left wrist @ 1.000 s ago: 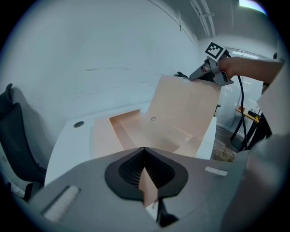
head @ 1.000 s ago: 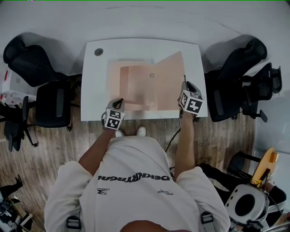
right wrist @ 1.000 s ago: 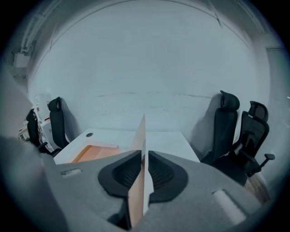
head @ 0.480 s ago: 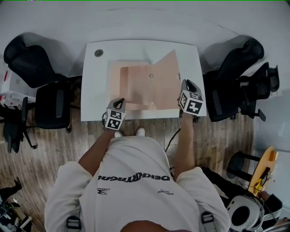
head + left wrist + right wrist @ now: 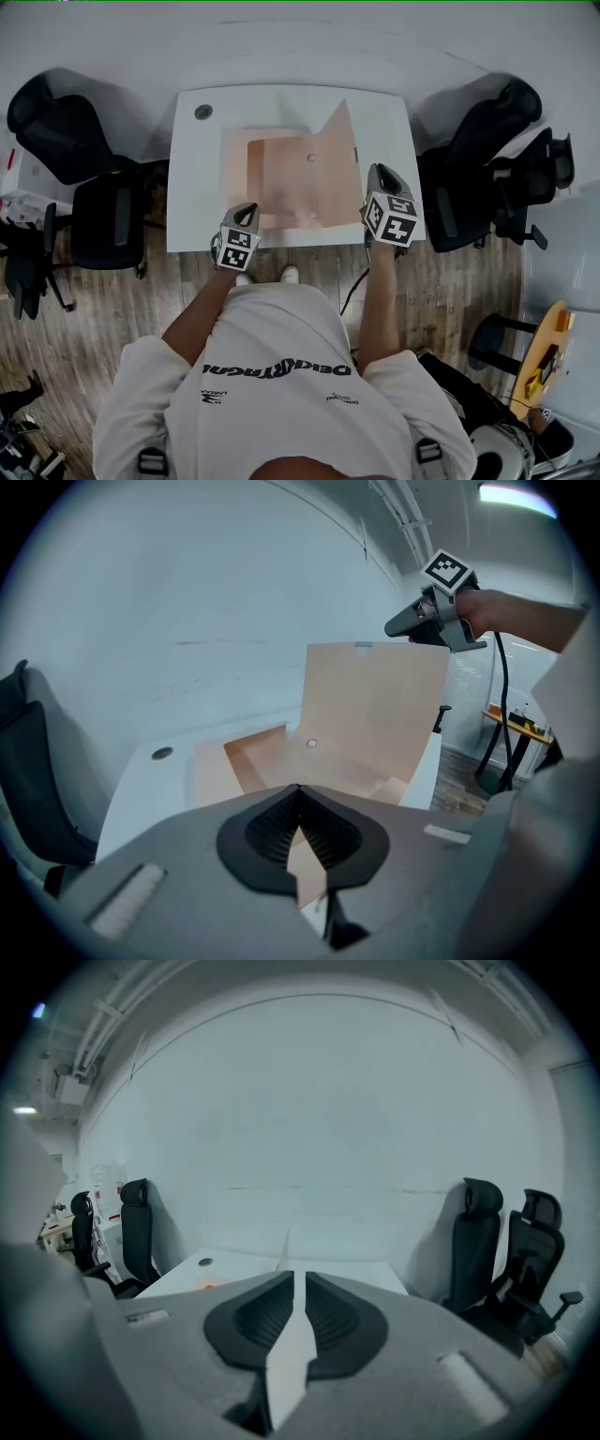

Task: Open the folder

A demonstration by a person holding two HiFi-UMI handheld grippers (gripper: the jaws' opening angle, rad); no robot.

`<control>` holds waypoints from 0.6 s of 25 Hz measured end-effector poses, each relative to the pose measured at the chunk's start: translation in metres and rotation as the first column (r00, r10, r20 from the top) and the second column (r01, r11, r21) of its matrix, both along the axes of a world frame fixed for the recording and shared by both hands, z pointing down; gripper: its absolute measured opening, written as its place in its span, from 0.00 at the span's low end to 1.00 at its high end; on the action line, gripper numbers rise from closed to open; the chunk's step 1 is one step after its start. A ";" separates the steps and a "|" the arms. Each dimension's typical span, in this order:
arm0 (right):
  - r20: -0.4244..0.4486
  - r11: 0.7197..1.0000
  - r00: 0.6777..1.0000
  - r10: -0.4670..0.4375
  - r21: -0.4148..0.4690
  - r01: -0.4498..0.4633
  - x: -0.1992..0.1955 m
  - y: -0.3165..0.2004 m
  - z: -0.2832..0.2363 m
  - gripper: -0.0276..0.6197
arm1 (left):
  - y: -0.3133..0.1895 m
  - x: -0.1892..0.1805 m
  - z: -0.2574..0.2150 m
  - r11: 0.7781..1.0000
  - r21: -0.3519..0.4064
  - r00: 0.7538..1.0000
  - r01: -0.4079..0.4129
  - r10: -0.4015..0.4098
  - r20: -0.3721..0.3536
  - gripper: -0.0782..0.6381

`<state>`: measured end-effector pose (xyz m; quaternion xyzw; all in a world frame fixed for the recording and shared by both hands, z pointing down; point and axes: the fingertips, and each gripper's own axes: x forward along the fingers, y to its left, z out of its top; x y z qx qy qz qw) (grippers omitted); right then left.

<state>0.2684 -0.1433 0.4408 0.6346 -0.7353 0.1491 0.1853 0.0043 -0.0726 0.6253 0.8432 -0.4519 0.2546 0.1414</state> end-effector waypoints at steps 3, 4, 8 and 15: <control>0.010 1.000 1.000 -0.010 0.018 0.010 -0.006 0.002 -0.009 0.10 | 0.000 0.000 -0.004 1.000 0.005 1.000 0.003 -0.003 -0.008 0.10; 0.016 1.000 1.000 -0.014 0.024 0.013 -0.008 0.002 -0.012 0.09 | 0.000 0.000 -0.005 1.000 0.006 1.000 0.004 -0.004 -0.011 0.10; 0.033 0.998 0.999 -0.025 0.054 0.024 -0.020 0.004 -0.024 0.05 | 0.000 -0.003 -0.008 1.000 0.013 1.000 0.009 -0.009 -0.021 0.10; 0.066 0.995 0.996 -0.065 0.084 0.059 -0.044 0.009 -0.039 0.05 | -0.002 -0.007 -0.017 0.999 0.025 0.998 0.024 -0.023 -0.050 0.10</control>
